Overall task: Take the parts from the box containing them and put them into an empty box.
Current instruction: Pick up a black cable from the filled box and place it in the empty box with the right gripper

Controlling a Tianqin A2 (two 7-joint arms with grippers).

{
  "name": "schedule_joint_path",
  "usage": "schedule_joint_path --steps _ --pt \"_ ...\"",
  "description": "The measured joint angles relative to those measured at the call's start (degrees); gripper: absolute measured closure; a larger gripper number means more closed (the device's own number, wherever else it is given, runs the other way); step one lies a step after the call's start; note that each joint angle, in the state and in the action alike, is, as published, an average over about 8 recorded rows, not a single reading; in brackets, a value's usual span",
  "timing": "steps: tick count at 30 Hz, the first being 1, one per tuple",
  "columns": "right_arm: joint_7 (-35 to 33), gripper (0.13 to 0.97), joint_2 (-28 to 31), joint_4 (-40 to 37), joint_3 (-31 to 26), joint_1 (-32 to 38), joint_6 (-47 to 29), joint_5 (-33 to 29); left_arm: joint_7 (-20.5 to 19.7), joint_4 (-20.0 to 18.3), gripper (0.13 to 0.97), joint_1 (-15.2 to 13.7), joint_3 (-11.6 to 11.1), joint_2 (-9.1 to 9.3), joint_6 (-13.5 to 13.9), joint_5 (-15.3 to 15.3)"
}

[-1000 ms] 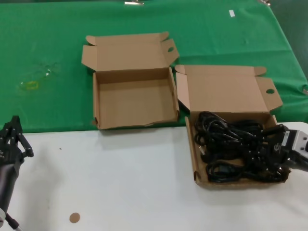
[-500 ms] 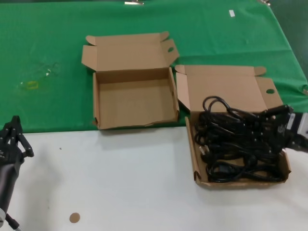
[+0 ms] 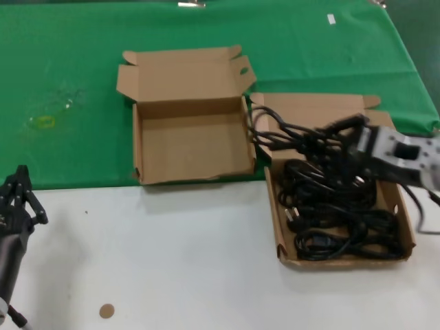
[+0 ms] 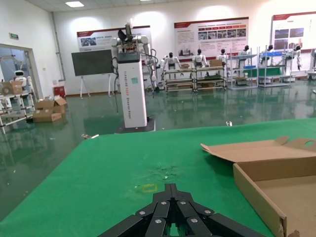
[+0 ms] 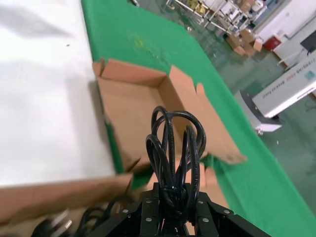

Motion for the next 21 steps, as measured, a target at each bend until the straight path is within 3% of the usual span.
schedule_joint_path --steps 11,21 --pt "0.5 0.853 -12.2 -7.7 -6.4 12.7 -2.8 -8.2 0.0 0.0 0.953 0.0 0.0 0.00 0.0 0.0" --pt "-1.9 0.854 -22.9 -17.5 -10.4 19.7 -1.6 -12.7 0.0 0.0 0.953 0.0 0.0 0.00 0.0 0.0"
